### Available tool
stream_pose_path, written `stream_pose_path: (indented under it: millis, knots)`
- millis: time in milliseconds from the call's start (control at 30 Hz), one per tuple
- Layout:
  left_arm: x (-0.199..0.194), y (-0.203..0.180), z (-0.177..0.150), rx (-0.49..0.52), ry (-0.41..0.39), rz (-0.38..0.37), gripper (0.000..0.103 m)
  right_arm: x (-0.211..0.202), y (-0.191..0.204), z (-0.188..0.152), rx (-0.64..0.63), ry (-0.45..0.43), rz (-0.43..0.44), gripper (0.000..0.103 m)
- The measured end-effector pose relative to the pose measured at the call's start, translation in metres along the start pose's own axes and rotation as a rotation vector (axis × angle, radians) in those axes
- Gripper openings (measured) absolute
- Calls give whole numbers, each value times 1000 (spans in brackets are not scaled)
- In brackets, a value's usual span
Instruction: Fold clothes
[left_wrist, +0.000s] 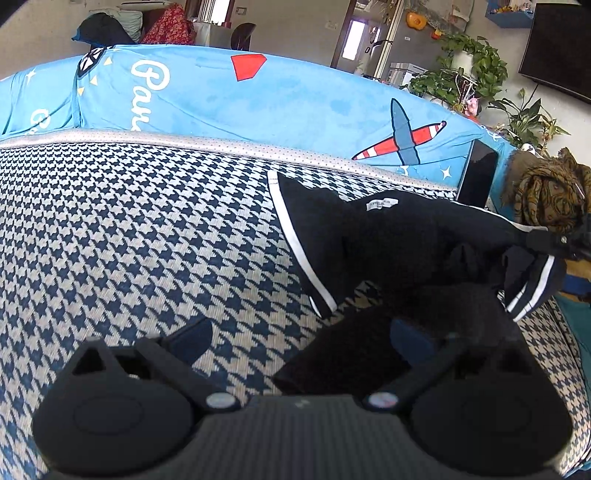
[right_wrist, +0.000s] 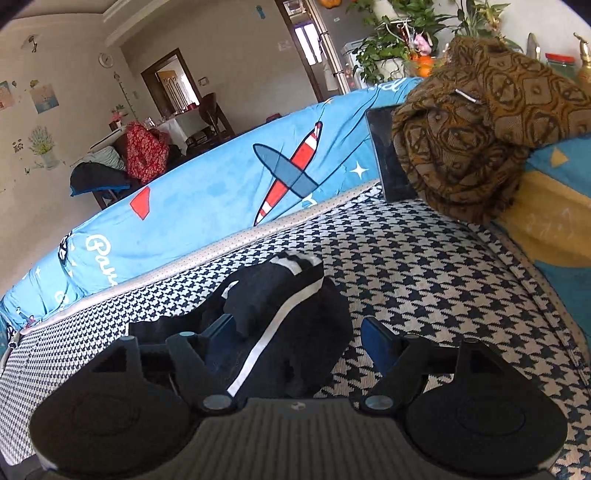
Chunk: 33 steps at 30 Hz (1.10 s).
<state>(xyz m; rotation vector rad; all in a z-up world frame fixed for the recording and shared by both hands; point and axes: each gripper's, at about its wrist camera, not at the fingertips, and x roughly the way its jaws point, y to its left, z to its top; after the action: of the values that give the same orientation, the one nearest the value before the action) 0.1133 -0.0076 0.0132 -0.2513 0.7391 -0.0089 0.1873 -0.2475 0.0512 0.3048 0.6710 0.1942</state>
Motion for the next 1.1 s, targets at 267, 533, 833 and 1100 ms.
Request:
stream_pose_path:
  millis: [267,533,833,1100]
  knots:
    - [43,-6,20,-38,14,-70,103,40,-2,-11,5,114,-23,81]
    - [83,-14,37,-85,25,-125,103,70,9,-20,-33,144,-41,80]
    - [93,-17,44,-18,12,-147,87,97,45,-42,-193,148,-75,43]
    - [63,-9,52,45,-64,-147,70,100,64,-44,-175,158,51,35]
